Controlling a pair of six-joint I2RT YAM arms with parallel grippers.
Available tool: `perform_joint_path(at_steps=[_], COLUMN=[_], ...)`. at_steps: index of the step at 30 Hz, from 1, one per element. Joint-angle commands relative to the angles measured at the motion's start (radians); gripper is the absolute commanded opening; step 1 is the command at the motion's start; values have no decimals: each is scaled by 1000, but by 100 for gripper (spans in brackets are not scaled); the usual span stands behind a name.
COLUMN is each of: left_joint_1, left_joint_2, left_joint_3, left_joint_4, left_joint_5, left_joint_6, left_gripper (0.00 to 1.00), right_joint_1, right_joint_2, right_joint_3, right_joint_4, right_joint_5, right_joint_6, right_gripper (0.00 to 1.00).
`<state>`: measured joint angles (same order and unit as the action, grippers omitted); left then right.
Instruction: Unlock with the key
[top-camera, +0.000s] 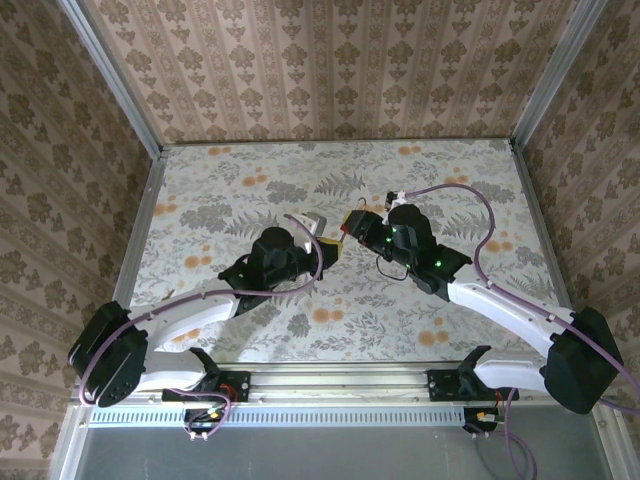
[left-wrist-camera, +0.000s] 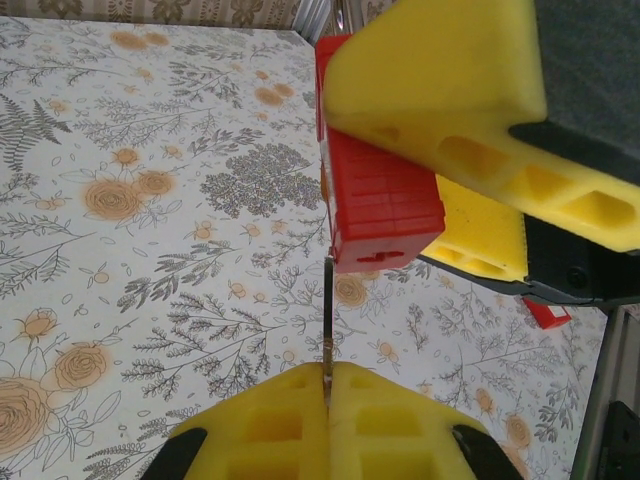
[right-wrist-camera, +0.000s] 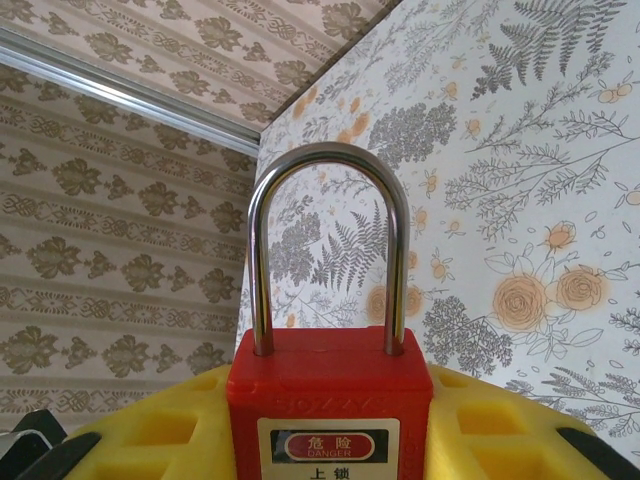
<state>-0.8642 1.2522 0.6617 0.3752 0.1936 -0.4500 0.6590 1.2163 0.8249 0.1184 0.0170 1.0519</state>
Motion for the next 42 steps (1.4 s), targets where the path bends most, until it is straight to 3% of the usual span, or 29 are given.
perform_joint_path(at_steps=[1,42], left_joint_1=[-7,-4], left_joint_2=[6,11], left_joint_3=[30,-12], left_joint_4=[38,99], left_joint_5=[14,101], left_joint_6=[-11,-28], left_gripper=[0,0], right_joint_1=[9,25], right_joint_2=[-3,120], right_joint_3=[-19,72], right_joint_4=[56,35], right_joint_5=[38,87], right_joint_6=[11,-69], right_gripper=[9,9])
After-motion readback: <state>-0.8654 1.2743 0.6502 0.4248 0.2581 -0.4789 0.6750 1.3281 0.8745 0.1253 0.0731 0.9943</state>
